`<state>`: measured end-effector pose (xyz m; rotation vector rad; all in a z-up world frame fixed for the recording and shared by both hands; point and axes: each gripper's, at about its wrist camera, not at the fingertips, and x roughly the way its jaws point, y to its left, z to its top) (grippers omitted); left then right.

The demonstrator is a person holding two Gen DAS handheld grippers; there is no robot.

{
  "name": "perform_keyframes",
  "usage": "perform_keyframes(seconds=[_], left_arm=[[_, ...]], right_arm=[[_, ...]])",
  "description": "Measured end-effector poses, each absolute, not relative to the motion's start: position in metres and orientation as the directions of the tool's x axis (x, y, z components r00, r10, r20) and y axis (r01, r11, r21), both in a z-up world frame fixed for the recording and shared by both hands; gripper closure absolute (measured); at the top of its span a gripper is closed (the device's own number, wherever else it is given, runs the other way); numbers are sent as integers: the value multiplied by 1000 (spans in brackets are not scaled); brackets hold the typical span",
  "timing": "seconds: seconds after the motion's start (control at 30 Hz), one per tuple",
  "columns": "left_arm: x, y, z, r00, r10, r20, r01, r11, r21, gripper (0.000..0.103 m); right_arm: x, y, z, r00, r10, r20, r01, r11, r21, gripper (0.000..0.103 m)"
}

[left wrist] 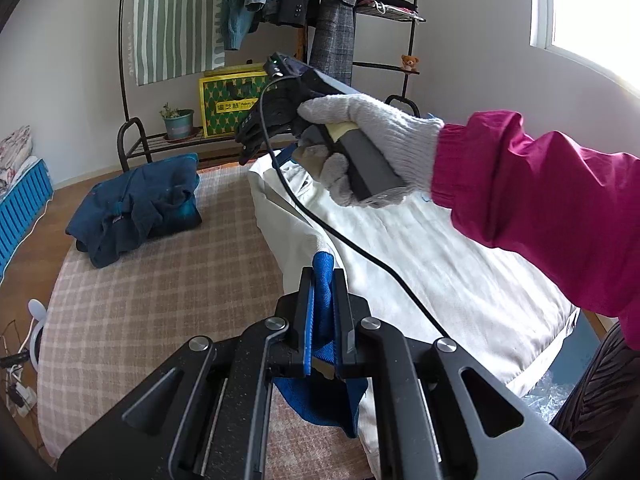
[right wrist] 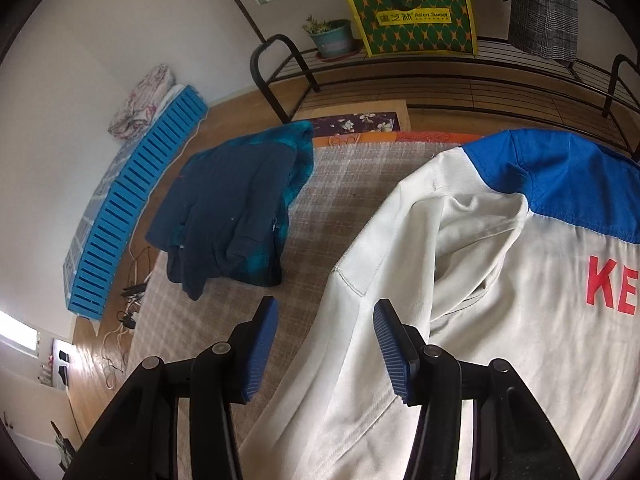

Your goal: Fold large clothes

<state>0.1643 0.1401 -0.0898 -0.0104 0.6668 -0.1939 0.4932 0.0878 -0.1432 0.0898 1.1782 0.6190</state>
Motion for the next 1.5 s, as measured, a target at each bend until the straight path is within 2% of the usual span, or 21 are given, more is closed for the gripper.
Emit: perform_keyframes(seconds=[0.07,0.23,0.3,0.37,0.47,0.63,0.93,1.1,1.2,1.27,1.3,1.37,1.4,1.43,1.47,1.5], left_arm=[[164,141,-89,766,-183,-616,175,982,-74,98],[163,143,-90,762,-189,-619,177,981,-81,98],[163,142,-90,762,-190,-619,182,980,-78,98],[163,141,-91,763,-182,-620,181,981,-65,98],[163,140,-90,764,-179,-619,180,982,-62,98],[153,130,-83,774,-184,-606,204,978,-36,98],[122,73,-76,757,-279,-591,363,931,26,98],[112,41,-87,712,-323,-624,449,892,51,98],[105,28,-96,672,-341,-657,500,864,63,98],[97,21,-102,644,-354,-679,525,849,56,94],[94,20,-105,635,-358,-685,533,845,52,93],[87,20,-109,611,-369,-700,545,837,35,82],[83,22,-110,600,-379,-705,550,835,19,82],[79,25,-110,591,-386,-708,552,834,5,82],[74,29,-109,584,-397,-708,555,832,-9,81],[70,32,-107,582,-404,-706,554,833,-20,81]], right_arm=[[499,97,-151,229,472,-852,-412,840,354,60],[507,106,-161,198,476,-857,-407,835,370,64],[509,111,-162,205,460,-864,-418,839,347,70],[507,115,-163,214,437,-874,-428,846,318,96],[504,107,-156,239,432,-870,-423,852,307,103],[501,64,-134,290,465,-836,-387,857,342,103],[461,-46,-113,370,467,-803,-318,876,363,103],[439,-116,-138,382,469,-796,-198,883,426,103],[425,-141,-171,332,466,-820,-139,884,446,103],[418,-147,-193,295,454,-841,-113,891,440,103],[416,-149,-202,267,457,-848,-105,889,446,101],[409,-147,-212,235,453,-860,-110,891,439,96],[406,-146,-210,240,440,-865,-128,898,421,93],[401,-145,-206,251,433,-866,-148,901,408,81],[397,-145,-199,263,432,-862,-165,901,401,76],[390,-147,-193,274,436,-857,-181,899,399,76]])
